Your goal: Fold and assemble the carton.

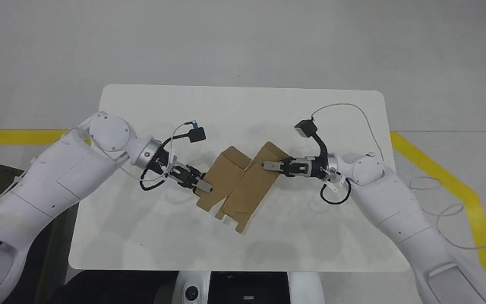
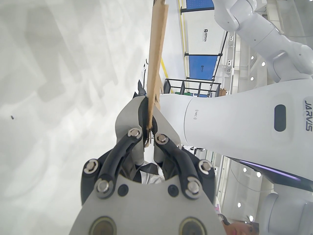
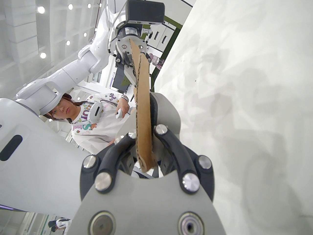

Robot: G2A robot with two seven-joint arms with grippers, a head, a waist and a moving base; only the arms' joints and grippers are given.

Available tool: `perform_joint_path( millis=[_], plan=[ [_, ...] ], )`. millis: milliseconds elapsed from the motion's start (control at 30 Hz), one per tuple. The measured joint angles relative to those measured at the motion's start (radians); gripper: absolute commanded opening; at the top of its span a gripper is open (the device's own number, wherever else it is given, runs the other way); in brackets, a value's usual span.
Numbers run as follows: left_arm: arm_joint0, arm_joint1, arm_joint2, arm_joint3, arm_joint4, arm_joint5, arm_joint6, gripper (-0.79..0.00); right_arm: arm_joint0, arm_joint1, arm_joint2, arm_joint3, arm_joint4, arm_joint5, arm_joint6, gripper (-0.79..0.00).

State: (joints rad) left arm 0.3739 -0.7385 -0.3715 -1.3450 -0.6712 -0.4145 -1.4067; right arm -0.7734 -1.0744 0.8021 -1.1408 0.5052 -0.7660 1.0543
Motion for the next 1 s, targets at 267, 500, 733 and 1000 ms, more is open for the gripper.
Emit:
perform_joint_path(
  millis=[267, 500, 733, 1000],
  plan=[
    [-0.008, 0.011, -0.030, 0.060, -0.049, -0.100, 0.100, 0.000, 0.011, 0.006, 0.008, 0.041, 0.008, -0.052, -0.052, -0.785],
    [0.017, -0.003, -0.071, 0.167, -0.109, -0.200, 0.201, 0.000, 0.014, 0.000, 0.048, 0.057, -0.046, -0.084, -0.179, -0.785],
    [0.058, -0.030, -0.097, 0.194, -0.176, -0.203, 0.240, 0.000, -0.005, -0.011, 0.073, 0.028, -0.156, -0.062, -0.354, -0.785],
    [0.097, -0.052, -0.131, 0.173, -0.195, -0.145, 0.298, 0.000, -0.033, -0.021, 0.091, 0.012, -0.246, -0.035, -0.469, -0.785]
  ],
)
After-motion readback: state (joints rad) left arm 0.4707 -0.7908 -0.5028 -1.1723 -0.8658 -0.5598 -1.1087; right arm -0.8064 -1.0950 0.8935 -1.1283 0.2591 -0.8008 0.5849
